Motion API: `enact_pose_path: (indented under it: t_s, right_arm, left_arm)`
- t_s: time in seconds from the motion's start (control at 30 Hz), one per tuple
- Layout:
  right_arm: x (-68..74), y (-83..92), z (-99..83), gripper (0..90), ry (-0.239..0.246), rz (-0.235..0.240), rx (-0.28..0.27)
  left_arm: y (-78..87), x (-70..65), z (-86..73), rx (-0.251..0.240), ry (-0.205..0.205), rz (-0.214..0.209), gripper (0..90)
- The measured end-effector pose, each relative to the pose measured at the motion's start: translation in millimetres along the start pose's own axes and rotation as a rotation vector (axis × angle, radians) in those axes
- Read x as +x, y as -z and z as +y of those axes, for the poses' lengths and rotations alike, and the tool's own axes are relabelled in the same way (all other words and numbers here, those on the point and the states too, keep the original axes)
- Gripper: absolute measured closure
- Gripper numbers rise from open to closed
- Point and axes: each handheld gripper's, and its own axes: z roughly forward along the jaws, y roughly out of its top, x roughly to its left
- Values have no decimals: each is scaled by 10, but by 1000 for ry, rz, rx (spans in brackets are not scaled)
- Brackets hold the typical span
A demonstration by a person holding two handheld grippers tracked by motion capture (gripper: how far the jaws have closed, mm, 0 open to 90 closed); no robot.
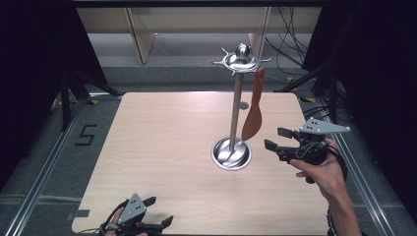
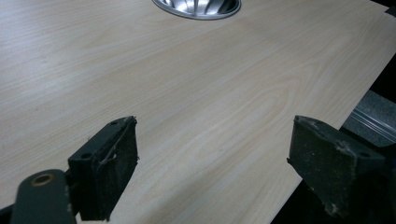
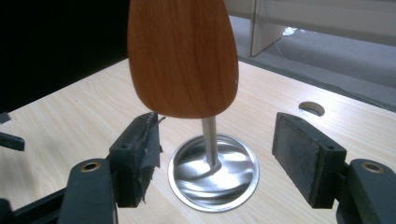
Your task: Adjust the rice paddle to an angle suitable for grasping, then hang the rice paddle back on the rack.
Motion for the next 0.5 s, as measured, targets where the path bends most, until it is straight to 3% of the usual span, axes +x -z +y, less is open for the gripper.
enact_pose_path:
  t_s: [0.03,0.07,0.17,0.2,0.27,0.37,0.5]
  right_arm:
    - [-10,-11,-11,324,12,11,-1]
    - [13,-11,-25,321,-7,3,2]
    - [21,-18,-69,317,14,4,3]
    - [36,-34,-97,316,7,-5,-5]
    - [23,-37,-129,313,32,5,28]
    - [60,-70,-204,312,-17,3,37]
    - [30,-107,-259,311,16,7,59]
  left_arm:
    - [6,-4,0,4,-4,10,150]
    - [0,-12,-4,-1,10,0,150]
    - [4,-10,-4,7,-17,-1,150]
    - [5,-25,-7,4,5,6,149]
    - [15,-23,0,2,1,-6,149]
    - [13,-19,-3,8,-7,-8,150]
    - [10,-24,-1,-6,3,-4,149]
